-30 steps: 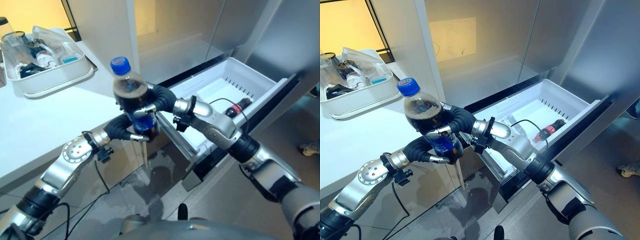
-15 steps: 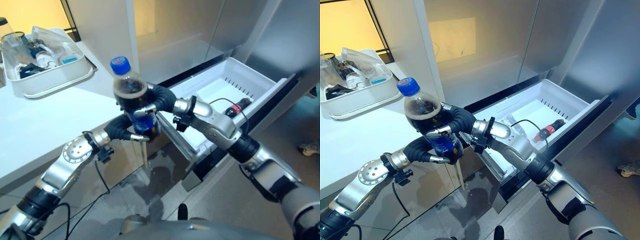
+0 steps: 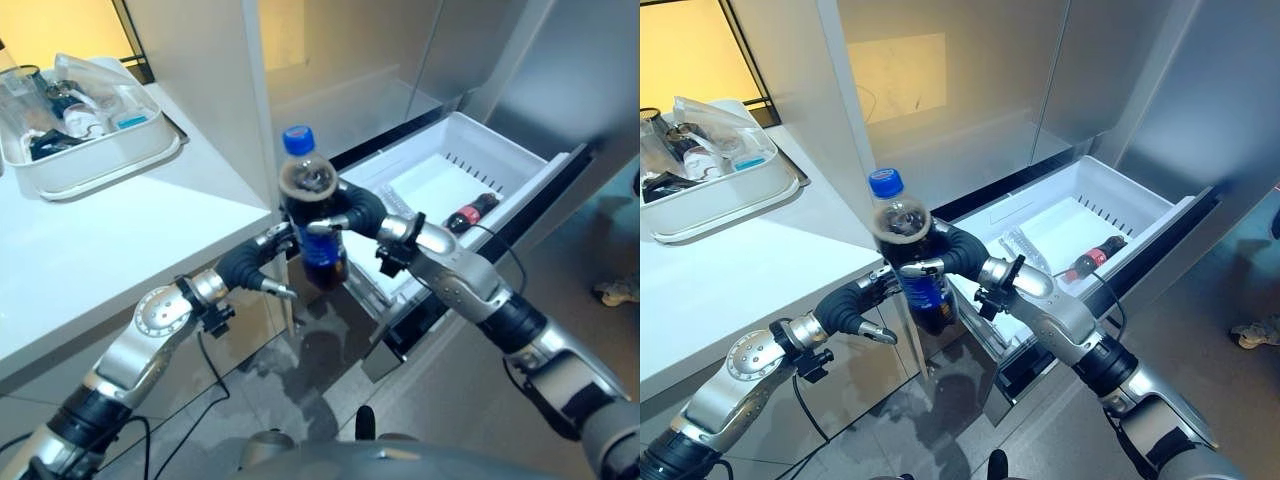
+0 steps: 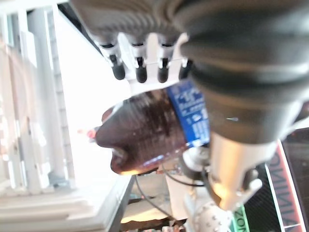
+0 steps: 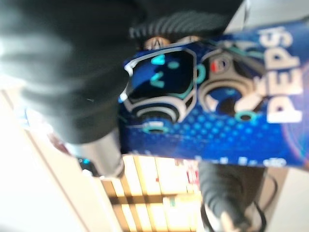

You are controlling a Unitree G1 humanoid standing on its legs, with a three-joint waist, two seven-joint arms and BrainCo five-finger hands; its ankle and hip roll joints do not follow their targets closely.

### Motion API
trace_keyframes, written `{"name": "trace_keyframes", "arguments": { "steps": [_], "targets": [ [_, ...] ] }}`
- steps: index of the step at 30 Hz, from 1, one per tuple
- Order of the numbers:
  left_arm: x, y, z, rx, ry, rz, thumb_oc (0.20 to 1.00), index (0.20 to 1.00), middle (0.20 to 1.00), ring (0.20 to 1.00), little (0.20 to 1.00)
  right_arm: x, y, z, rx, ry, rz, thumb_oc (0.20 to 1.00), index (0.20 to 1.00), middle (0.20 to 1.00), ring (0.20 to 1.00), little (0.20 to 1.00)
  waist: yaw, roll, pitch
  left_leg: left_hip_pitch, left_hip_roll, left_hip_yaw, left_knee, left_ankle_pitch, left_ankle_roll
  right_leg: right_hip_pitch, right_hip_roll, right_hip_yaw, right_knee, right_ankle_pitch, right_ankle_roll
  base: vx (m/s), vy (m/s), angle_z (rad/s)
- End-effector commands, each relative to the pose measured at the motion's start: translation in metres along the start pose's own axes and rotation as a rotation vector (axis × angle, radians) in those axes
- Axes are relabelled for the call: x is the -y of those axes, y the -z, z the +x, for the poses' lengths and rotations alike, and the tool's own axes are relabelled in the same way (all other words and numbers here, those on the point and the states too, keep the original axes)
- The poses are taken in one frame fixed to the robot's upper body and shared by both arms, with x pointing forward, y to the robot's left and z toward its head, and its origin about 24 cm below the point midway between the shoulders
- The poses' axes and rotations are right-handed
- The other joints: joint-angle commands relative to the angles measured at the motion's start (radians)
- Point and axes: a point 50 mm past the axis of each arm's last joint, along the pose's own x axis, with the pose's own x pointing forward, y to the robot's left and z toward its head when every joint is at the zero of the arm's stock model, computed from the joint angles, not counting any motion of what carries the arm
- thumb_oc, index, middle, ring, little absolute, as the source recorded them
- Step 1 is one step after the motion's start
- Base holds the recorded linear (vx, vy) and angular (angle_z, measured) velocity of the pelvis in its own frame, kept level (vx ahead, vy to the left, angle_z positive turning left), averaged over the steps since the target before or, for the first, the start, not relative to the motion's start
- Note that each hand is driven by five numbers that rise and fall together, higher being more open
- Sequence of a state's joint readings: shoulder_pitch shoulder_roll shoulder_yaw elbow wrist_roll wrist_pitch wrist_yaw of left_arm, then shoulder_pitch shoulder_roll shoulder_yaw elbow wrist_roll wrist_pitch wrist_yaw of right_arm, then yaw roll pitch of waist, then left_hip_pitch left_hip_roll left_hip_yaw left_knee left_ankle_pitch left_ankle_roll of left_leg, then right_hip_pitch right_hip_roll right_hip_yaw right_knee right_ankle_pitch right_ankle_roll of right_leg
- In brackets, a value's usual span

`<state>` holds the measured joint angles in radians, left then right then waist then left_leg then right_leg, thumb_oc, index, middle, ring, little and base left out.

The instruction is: Take the drinks into the refrigerator

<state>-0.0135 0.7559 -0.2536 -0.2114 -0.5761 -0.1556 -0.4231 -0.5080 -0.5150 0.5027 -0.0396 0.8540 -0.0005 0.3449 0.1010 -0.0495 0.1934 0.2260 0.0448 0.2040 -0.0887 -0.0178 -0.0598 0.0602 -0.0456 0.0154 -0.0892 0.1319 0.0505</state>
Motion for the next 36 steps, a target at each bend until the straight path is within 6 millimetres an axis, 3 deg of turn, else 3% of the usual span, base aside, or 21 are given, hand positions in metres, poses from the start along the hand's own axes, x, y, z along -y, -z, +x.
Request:
{"name": "trace_keyframes", "arguments": {
  "steps": [1,10,15,18,24,31,36],
  "targets": [
    [-0.003,-0.017,0.002,0.125,-0.006,-0.006,1.0,1.0,1.0,1.0,1.0,0.007,-0.082,-0.003,0.356,0.014,-0.16,0.2,0.2,0.2,0.2,0.2,0.014,0.019,-0.01,-0.009,-0.031,-0.091,0.001,-0.074,0.06,-0.015,-0.044,-0.072,0.164,-0.111,0.069,0.0,0.0,0.0],
    [-0.004,-0.007,-0.01,0.102,-0.054,-0.037,1.0,1.0,1.0,1.0,1.0,0.028,-0.092,-0.032,0.38,0.147,-0.234,0.2,0.2,0.2,0.2,0.2,0.012,0.019,-0.012,-0.009,-0.033,-0.093,0.001,-0.075,0.06,-0.015,-0.044,-0.074,0.164,-0.111,0.069,0.0,0.0,0.0],
    [-0.004,-0.003,-0.018,0.13,-0.118,-0.101,1.0,1.0,1.0,1.0,1.0,0.056,-0.105,-0.059,0.36,0.337,-0.401,0.2,0.2,0.2,0.2,0.2,0.013,0.015,-0.011,-0.012,-0.032,-0.093,0.001,-0.076,0.061,-0.017,-0.045,-0.077,0.164,-0.111,0.071,0.0,0.0,0.0],
    [-0.004,0.0,-0.022,0.135,-0.14,-0.132,1.0,1.0,1.0,1.0,1.0,0.062,-0.114,-0.067,0.344,0.384,-0.485,0.2,0.2,0.2,0.2,0.2,0.014,0.014,-0.01,-0.014,-0.033,-0.093,0.001,-0.076,0.062,-0.02,-0.043,-0.077,0.164,-0.111,0.071,0.0,0.0,0.0],
    [0.003,0.011,-0.034,0.124,-0.144,-0.249,1.0,1.0,1.0,1.0,1.0,0.091,-0.111,-0.086,0.236,0.546,-0.576,0.2,0.2,0.2,0.2,0.2,0.032,0.006,-0.001,-0.025,-0.032,-0.099,0.001,-0.072,0.063,-0.026,-0.043,-0.08,0.162,-0.109,0.071,0.0,0.0,0.0],
    [0.007,0.006,-0.031,0.13,-0.064,-0.243,1.0,1.0,1.0,1.0,1.0,0.112,-0.127,-0.077,0.167,0.59,-0.684,0.2,0.2,0.2,0.2,0.2,0.048,-0.001,0.022,-0.05,-0.031,-0.108,0.001,-0.06,0.061,-0.048,-0.037,-0.081,0.165,-0.106,0.071,-0.02,-0.003,0.01],
    [0.01,0.001,-0.025,0.137,0.008,-0.231,1.0,1.0,1.0,1.0,1.0,0.122,-0.137,-0.058,0.069,0.565,-0.767,0.2,0.2,0.2,0.2,0.2,0.063,0.001,0.057,-0.092,-0.027,-0.115,0.002,-0.038,0.06,-0.096,-0.03,-0.081,0.183,-0.101,0.069,-0.07,-0.006,0.04]
  ]
}}
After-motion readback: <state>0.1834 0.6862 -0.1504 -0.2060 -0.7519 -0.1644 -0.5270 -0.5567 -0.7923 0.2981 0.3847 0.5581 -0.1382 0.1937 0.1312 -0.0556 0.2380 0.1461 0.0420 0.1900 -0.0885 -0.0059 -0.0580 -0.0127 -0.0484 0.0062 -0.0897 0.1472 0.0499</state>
